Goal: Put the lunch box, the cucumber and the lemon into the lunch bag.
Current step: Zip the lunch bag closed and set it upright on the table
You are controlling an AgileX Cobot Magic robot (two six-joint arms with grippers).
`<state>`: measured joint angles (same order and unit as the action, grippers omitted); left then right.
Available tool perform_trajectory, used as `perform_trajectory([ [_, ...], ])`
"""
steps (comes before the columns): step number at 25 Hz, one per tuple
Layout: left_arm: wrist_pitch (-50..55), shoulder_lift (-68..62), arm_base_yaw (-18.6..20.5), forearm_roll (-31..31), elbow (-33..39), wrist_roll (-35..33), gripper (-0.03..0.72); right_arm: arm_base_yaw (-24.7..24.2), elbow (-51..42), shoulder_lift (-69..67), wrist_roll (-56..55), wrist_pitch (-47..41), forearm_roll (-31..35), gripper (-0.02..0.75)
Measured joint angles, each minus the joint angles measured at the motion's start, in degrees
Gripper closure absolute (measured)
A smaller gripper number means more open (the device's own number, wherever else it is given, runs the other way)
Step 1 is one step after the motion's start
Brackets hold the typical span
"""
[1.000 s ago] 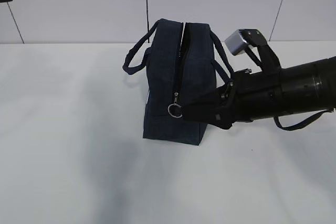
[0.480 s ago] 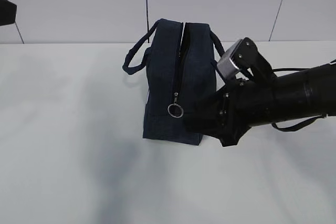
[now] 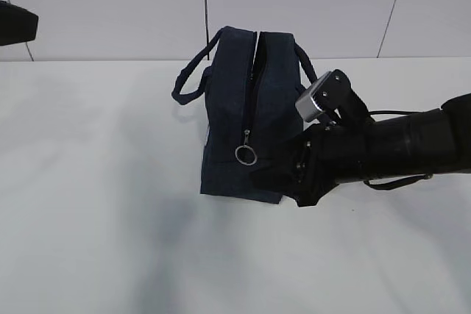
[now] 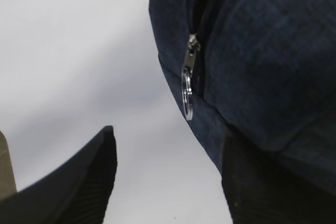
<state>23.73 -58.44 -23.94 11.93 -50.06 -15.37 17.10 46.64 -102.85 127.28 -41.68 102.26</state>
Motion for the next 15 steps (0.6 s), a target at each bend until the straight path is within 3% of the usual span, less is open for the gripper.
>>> perform_trajectory([
  [15, -1.0, -1.4, 0.0, -0.7, 0.0, 0.0, 0.370, 0.0, 3.8, -2.9, 2.7, -2.3, 0.9, 0.263],
])
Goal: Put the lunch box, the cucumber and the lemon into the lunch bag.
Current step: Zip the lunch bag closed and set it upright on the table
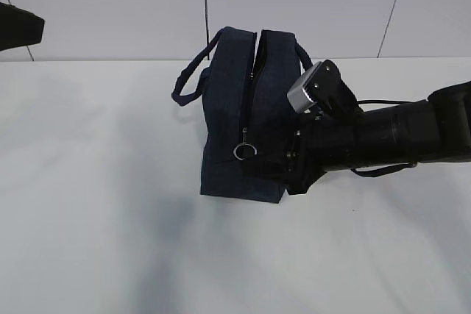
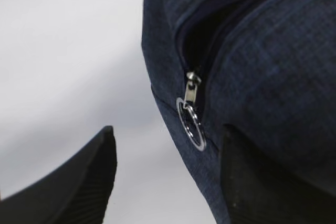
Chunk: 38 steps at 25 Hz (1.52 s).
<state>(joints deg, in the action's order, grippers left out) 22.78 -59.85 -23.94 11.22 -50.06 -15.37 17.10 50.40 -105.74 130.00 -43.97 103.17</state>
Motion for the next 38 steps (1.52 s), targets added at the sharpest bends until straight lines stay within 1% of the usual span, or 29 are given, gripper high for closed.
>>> perform_trajectory([
  [19, -0.1, 0.0, 0.0, -0.7, 0.0, 0.0, 0.370, 0.0, 0.1, -0.8, -1.8, -3.7, 0.1, 0.263],
  [38, -0.3, 0.0, 0.0, -1.1, 0.0, 0.0, 0.370, 0.0, 0.1, -0.8, -3.9, -3.8, 0.1, 0.263],
])
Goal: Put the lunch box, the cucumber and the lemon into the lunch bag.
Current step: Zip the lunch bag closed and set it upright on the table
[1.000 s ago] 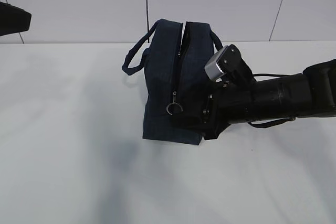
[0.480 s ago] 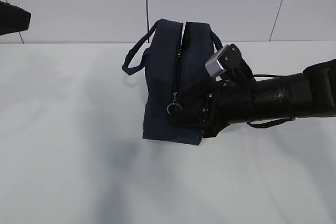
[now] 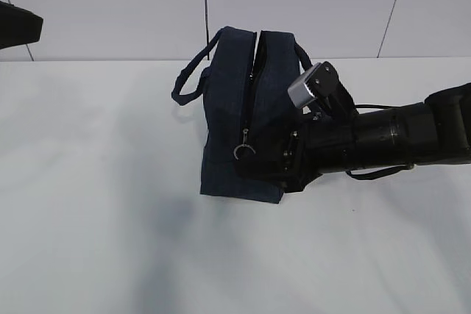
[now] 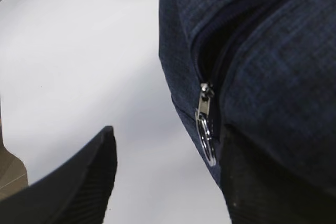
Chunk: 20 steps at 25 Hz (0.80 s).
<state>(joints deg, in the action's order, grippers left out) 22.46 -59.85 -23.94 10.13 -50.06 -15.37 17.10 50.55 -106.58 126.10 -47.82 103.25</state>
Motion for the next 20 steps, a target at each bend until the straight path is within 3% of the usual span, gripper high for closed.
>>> perform_trajectory([
  [20, 0.0, 0.0, 0.0, 0.0, 0.0, 0.0, 0.370, 0.0, 0.1, -4.0, -0.3, -5.1, 0.0, 0.264],
])
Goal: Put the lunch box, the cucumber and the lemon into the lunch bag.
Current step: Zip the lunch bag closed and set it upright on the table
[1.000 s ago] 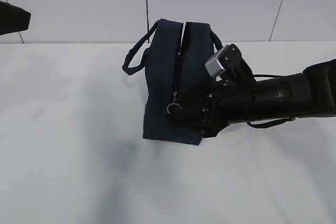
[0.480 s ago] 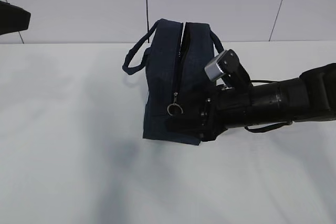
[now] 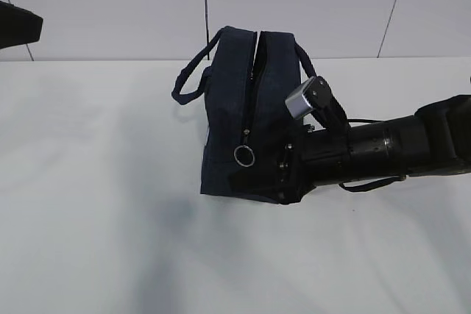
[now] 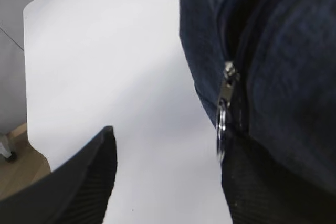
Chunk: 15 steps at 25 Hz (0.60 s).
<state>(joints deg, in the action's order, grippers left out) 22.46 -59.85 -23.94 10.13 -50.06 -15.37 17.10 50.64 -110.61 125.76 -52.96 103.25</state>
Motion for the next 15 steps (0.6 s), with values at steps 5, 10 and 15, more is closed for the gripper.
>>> perform_trajectory([
  [5, 0.0, -0.1, 0.0, 0.0, 0.0, 0.0, 0.370, 0.0, 1.2, -0.5, 0.1, 0.0, 0.0, 0.264],
  [10, 0.0, -0.6, 0.0, 0.0, 0.0, 0.0, 0.370, 0.0, 3.9, -0.5, 0.2, 1.9, 0.0, 0.264],
  [15, 0.0, -1.1, 0.0, 0.0, 0.0, 0.0, 0.370, 0.0, 4.4, -0.5, -1.1, 2.3, -0.1, 0.264],
])
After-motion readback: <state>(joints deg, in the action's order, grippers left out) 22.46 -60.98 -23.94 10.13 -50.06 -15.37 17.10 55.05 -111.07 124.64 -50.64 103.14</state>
